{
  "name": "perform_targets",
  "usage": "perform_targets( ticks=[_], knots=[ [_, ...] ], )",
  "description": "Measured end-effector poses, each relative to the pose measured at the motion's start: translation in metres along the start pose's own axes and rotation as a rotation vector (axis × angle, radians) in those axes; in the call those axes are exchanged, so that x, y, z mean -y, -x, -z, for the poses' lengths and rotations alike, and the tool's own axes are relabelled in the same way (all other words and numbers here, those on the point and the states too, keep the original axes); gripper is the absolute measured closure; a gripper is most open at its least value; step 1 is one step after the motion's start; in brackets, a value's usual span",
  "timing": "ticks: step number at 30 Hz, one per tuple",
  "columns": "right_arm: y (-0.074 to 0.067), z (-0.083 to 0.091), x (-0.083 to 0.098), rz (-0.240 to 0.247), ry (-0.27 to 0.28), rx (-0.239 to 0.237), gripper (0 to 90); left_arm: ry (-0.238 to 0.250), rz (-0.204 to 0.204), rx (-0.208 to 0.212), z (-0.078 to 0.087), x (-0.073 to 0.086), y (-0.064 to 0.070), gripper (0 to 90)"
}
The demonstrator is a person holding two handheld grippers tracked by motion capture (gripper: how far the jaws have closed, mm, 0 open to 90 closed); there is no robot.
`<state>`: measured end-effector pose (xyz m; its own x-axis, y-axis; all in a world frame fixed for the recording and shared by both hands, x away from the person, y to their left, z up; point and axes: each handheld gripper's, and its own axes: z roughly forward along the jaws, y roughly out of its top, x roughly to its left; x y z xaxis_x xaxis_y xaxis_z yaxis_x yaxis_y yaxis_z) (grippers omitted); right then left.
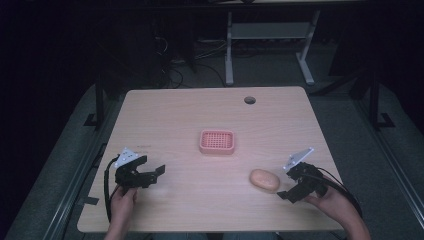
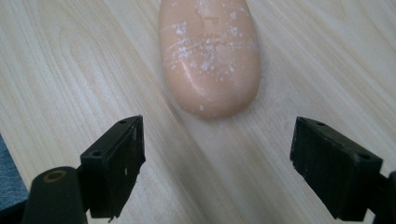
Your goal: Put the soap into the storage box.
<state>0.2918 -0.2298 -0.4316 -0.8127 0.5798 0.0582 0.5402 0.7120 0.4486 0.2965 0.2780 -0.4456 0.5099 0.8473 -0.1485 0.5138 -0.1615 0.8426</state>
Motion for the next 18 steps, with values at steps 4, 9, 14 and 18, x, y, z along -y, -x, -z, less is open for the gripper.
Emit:
perform_targets(
  ticks=[4, 9, 14, 18],
  knots=[
    [-0.001, -0.001, -0.005, 0.019, -0.008, 0.0, 17.3, 0.0, 0.002, 0.0, 0.0, 0.0, 0.0, 14.3],
    [0.0, -0.003, -0.012, 0.031, -0.022, -0.009, 17.3, -0.001, -0.003, 0.001, 0.0, 0.0, 0.0, 14.2],
    [0.0, -0.006, -0.02, 0.048, -0.033, -0.015, 17.3, 0.001, 0.003, 0.002, 0.0, 0.0, 0.0, 14.3],
    [0.0, -0.009, -0.025, 0.063, -0.04, -0.015, 17.3, 0.002, 0.002, 0.003, 0.0, 0.0, 0.0, 14.2]
  ],
)
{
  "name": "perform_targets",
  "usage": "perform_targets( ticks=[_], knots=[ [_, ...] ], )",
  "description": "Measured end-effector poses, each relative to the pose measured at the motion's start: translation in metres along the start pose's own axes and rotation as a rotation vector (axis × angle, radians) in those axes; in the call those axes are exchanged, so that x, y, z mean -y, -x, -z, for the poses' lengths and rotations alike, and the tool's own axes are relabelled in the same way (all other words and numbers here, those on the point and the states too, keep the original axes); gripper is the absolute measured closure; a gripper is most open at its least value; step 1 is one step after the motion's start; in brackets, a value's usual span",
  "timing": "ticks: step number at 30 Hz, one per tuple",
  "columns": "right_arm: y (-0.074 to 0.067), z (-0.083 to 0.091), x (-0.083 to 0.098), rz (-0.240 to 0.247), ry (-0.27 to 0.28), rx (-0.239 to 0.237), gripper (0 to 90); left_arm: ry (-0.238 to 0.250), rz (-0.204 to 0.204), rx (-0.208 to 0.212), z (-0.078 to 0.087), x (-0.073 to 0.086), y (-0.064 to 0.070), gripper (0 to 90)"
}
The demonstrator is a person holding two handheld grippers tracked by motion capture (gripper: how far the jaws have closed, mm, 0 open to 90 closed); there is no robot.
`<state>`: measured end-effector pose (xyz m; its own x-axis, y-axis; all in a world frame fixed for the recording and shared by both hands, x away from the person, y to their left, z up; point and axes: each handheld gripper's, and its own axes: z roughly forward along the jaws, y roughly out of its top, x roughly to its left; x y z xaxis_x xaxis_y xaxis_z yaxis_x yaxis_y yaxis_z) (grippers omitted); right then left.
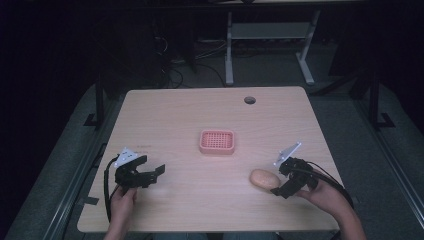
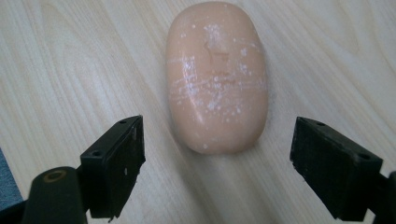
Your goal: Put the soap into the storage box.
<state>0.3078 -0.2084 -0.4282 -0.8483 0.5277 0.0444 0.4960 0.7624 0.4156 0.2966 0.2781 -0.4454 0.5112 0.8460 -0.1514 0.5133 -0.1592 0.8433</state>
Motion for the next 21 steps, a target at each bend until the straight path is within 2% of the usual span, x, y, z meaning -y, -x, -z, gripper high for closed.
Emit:
perform_targets(
  ticks=[21],
  knots=[
    [0.001, -0.013, -0.028, 0.057, -0.061, -0.02, 17.7, 0.0, 0.005, -0.001, 0.0, 0.0, -0.001, 14.2]
  ],
)
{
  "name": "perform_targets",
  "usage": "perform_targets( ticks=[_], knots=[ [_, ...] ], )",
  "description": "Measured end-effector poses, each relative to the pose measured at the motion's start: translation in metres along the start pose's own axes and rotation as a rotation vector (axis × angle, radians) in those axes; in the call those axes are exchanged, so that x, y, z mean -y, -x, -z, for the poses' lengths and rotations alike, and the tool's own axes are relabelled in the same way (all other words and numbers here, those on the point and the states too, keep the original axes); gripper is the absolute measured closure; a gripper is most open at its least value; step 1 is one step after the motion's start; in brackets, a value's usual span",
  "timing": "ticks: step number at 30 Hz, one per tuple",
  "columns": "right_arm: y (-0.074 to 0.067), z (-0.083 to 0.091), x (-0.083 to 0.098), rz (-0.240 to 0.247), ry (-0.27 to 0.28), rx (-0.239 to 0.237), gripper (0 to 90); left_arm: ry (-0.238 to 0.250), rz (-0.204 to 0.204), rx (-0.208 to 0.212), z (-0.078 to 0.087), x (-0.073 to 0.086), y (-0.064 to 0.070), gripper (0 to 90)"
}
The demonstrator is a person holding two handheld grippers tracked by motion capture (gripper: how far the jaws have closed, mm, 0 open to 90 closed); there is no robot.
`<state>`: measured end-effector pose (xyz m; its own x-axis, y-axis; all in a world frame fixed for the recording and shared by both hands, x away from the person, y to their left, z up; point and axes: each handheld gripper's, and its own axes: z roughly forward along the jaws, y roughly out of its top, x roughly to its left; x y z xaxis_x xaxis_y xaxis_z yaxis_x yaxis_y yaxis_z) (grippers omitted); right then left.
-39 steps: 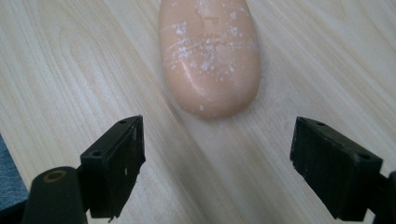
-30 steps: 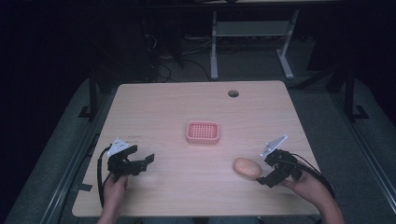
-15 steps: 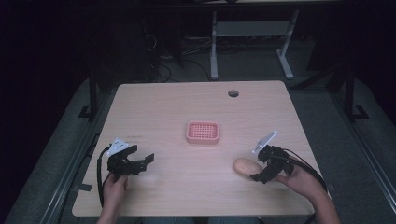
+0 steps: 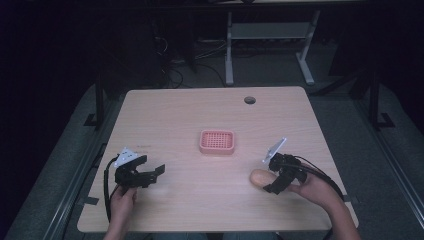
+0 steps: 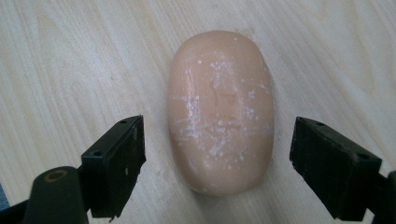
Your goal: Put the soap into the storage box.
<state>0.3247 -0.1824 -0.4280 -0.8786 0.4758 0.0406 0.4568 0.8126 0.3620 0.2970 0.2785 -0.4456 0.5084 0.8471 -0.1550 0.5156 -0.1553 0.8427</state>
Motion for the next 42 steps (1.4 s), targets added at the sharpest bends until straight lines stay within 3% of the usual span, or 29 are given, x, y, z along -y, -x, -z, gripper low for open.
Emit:
perform_targets(
  ticks=[13, 22, 26, 42],
  knots=[
    [0.002, -0.012, -0.014, 0.018, -0.068, -0.023, 20.8, 0.008, 0.011, -0.001, 0.0, 0.0, -0.001, 14.2],
    [0.003, -0.02, -0.019, 0.035, -0.122, -0.009, 23.2, 0.006, 0.009, -0.001, 0.0, 0.0, -0.001, 14.2],
    [0.002, -0.022, -0.022, 0.046, -0.142, -0.006, 28.5, 0.005, 0.01, 0.001, 0.0, 0.0, -0.001, 14.3],
    [0.0, -0.024, -0.026, 0.073, -0.171, 0.005, 31.6, 0.01, 0.02, 0.004, 0.001, 0.0, -0.002, 14.3]
  ],
)
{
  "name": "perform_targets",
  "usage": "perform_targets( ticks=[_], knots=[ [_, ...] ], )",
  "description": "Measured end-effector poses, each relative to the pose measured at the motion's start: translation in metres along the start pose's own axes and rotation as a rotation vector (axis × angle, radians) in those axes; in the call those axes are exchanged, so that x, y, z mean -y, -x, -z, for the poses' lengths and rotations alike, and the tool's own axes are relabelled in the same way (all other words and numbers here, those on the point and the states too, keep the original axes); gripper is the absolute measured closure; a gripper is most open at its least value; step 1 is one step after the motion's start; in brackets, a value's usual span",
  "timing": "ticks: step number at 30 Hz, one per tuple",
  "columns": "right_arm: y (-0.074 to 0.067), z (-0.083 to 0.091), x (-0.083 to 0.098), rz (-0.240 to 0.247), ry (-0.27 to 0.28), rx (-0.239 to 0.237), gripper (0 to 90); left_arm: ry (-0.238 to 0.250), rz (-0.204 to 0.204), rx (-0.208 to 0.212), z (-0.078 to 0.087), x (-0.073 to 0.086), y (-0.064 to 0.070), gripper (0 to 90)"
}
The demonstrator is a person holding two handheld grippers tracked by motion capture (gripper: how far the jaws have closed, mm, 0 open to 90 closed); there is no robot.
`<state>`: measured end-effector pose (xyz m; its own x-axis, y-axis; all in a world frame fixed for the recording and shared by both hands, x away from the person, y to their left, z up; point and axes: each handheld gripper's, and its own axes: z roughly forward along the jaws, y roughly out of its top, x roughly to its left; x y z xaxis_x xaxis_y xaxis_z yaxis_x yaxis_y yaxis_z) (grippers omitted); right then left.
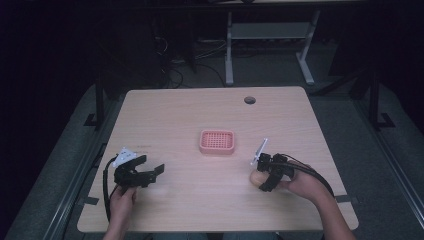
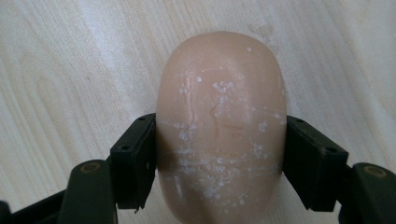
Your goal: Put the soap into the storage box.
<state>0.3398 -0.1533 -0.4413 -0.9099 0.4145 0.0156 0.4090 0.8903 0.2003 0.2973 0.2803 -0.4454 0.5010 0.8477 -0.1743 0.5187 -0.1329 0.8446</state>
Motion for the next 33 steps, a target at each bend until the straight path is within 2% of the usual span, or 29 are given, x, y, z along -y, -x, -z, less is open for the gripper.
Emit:
perform_targets(
  ticks=[9, 13, 27, 33],
  knots=[
    [-0.001, 0.001, 0.0, 0.02, -0.002, 0.011, 31.9, -0.001, 0.0, 0.001, -0.001, 0.0, 0.0, 14.2],
    [0.0, 0.004, 0.001, 0.013, 0.019, 0.002, 31.9, 0.0, 0.003, -0.002, 0.0, 0.0, 0.0, 14.2],
    [0.01, 0.015, -0.001, 0.004, 0.07, -0.007, 31.9, 0.001, 0.011, -0.004, 0.002, 0.001, -0.002, 14.2],
    [0.013, 0.017, -0.007, 0.008, 0.063, -0.007, 31.9, 0.002, 0.008, -0.005, 0.002, 0.001, -0.003, 14.3]
  ],
)
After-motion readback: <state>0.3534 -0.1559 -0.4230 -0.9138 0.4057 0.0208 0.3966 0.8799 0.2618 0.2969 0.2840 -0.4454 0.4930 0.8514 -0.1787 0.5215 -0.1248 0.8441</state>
